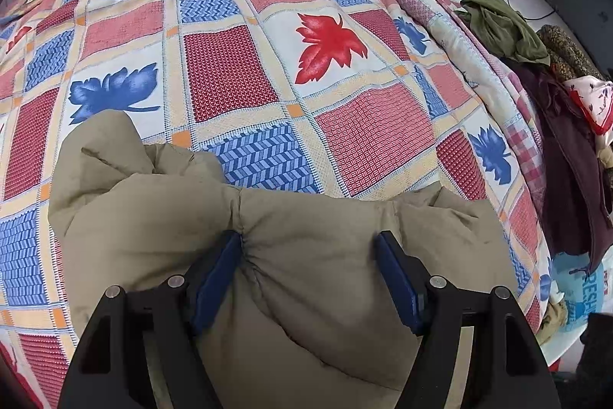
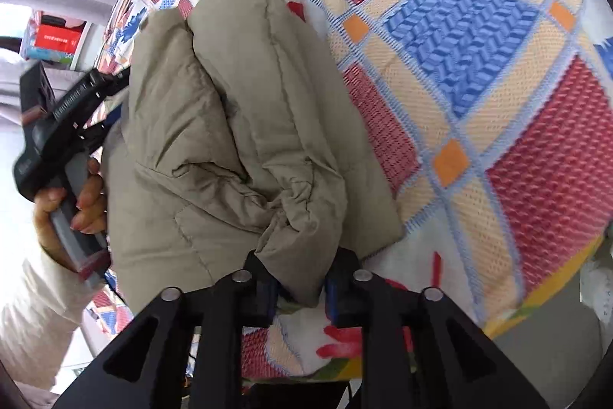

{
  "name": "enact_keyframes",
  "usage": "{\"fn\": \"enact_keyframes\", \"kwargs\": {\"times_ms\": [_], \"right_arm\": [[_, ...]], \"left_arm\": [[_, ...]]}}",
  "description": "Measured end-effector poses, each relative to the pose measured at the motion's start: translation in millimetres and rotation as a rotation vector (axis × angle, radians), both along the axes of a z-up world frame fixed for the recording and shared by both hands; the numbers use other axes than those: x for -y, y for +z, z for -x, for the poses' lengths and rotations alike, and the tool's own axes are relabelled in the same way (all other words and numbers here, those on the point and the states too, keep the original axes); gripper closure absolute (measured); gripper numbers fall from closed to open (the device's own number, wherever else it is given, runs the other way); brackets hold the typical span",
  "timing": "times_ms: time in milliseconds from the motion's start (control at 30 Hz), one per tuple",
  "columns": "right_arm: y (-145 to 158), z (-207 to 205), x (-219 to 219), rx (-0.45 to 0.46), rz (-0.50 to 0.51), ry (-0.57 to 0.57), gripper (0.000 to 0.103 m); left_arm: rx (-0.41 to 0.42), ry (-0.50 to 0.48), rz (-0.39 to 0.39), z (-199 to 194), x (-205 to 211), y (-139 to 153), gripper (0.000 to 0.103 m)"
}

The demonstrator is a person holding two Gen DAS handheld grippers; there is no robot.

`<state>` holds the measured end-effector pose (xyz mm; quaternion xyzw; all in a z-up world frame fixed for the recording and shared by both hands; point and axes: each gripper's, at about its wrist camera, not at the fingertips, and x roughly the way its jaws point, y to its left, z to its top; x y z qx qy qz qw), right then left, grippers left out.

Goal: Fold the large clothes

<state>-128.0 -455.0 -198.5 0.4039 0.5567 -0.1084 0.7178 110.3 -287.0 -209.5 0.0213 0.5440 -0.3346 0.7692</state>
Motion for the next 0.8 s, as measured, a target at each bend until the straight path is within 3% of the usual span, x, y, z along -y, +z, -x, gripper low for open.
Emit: {"fn": "enact_keyframes", "kwargs": {"times_ms": [167, 300, 433, 567, 700, 800], "right_arm": [[52.2, 7.8, 22.6, 0.126, 0.091, -0.026, 0.055], [65.0, -24.0, 28.3, 0.165, 0.110, 0.016, 0.054], [54.1, -81.2, 15.9, 0.210, 0.025, 0.117, 0.054], [26.0, -123.2, -4.0, 0.145, 0.020, 0.190, 0.054], [0.0, -137.3, -8.0, 0.048, 0.034, 0.185, 0.055], [-8.0, -135.4, -9.6, 0.023, 0.057, 0.196, 0.058]], "left_arm": [[0.006, 0.002, 0.001, 0.3, -2.6, 1.2, 0.030], [0.015, 0.009, -0.004, 1.9, -5.3, 4.9, 0.030], [0.017, 0.010, -0.005, 2.6, -6.2, 5.5, 0.030], [0.018, 0.017, -0.017, 3.2, -9.5, 10.5, 0.030], [0.025, 0.035, -0.031, 5.1, -25.6, 29.2, 0.030], [0.046, 0.067, -0.047, 9.0, -51.9, 44.6, 0.030]]}}
